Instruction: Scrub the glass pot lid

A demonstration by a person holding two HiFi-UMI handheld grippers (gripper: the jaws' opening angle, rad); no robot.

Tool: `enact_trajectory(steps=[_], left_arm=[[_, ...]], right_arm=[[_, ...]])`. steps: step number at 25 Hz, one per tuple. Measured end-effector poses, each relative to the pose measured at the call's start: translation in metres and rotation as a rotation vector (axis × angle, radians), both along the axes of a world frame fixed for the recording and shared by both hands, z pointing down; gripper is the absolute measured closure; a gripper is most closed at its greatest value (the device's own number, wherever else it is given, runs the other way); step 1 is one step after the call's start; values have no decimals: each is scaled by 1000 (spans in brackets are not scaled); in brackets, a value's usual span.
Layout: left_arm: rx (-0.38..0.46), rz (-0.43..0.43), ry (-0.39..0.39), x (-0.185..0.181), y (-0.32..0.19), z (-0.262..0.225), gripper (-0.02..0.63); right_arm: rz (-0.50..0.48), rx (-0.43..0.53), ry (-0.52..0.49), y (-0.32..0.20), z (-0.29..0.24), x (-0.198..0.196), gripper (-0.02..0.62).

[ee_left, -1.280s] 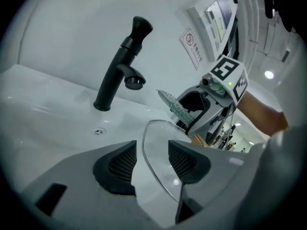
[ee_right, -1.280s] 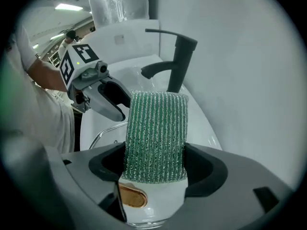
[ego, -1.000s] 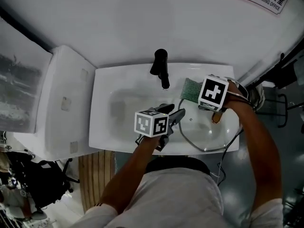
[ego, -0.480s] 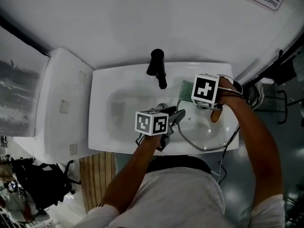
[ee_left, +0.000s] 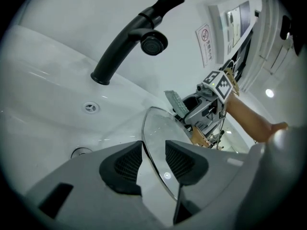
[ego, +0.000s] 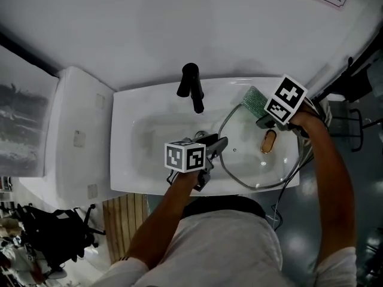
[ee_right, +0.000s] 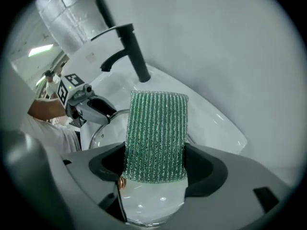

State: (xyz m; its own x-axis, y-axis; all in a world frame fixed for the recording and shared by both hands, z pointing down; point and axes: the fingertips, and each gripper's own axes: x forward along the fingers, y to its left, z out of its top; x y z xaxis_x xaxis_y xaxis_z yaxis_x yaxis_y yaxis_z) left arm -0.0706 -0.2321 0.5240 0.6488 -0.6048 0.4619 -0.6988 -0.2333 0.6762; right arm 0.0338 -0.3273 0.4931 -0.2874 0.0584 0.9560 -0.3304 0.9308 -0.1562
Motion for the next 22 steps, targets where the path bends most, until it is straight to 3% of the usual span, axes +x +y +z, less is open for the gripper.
enact_trajectory(steps=[8, 13, 17, 22], left_arm=[[1, -11, -12, -1, -1, 1, 448], [-1, -16, -17, -2, -1, 2, 449], [1, -15, -19, -1, -1, 0, 450], [5, -17, -24, -1, -1, 0, 451]], right_arm=[[297, -45, -111, -16, 2, 55, 247], [390, -52, -167, -17, 5, 68, 247], [329, 26, -176, -12, -16, 60, 247], [120, 159, -92, 13, -56, 29, 247]])
